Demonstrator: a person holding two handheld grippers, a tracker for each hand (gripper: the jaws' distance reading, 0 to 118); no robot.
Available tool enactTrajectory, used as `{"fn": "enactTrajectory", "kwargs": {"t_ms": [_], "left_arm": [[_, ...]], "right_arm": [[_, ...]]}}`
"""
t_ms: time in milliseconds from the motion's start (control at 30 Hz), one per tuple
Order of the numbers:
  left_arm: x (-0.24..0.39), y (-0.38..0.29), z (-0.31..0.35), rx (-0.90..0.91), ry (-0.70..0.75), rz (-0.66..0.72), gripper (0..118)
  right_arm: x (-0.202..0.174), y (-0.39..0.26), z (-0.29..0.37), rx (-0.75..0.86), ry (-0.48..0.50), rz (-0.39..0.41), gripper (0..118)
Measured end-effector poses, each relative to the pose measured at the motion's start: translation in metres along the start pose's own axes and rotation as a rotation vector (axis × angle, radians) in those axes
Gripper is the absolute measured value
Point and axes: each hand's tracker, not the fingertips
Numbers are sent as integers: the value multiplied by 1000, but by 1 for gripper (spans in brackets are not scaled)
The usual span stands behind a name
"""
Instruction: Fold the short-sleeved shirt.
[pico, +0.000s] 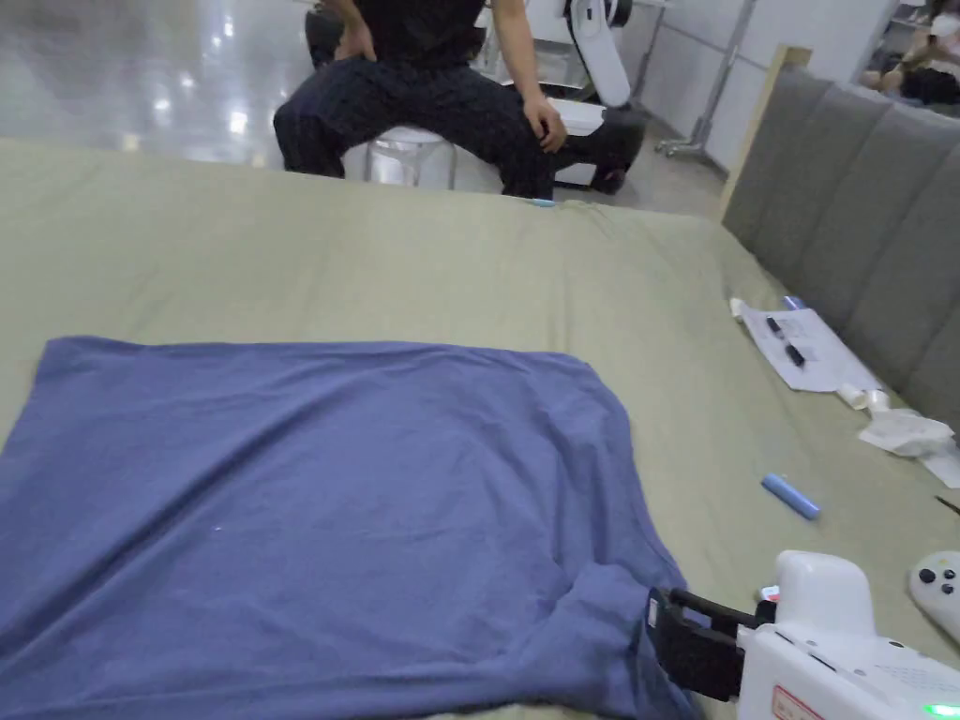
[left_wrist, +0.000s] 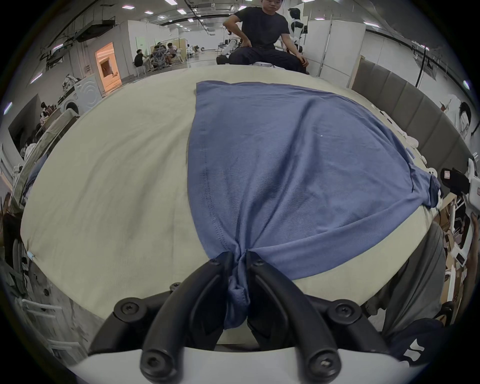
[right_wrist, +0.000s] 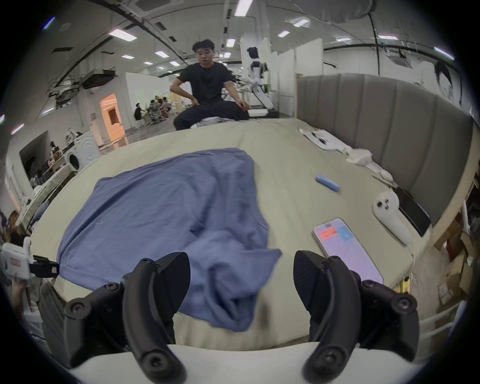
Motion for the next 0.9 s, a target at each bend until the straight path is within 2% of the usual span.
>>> {"fn": "enactTrajectory", "kwargs": {"t_ms": [33,233,267,300,333,433,500,633,700,767,800,900], "left_arm": [[1,0,1,0,3,-1,11],[-1,2,5,-3,-30,34,11],[-3,2,5,-4,-34,41,11],[-3,2,5,-6,-39,49,11],[-2,2,6,-5,-40,51,11],[0,1,6,-4,-37,48,11],[2,2,8,-4,-34,45,11],[6,0,15,32,-11,15,10],[7,5,29,129,24,57,9],[3,26,43,180,-57,110,9],[-2,41,44,190,-73,116,9],[-6,90,38,265,-49,66,9]], "right_arm": [[5,-3,-2,-18,-13,-23,90],[20,-22,-35,-175,78,-135,88],[20,-25,-41,-204,77,-146,81],[18,-28,-43,-213,84,-137,63],[13,-31,-43,-208,91,-122,52],[0,-27,-44,-220,89,-24,32],[-4,-27,-45,-222,103,-26,14],[-5,-25,-38,-197,94,-19,10],[-7,-16,-29,-138,92,-13,10],[-9,3,-23,-102,94,-3,10],[-10,18,-25,-59,126,-7,10],[-13,58,-47,-10,154,-3,10]]}}
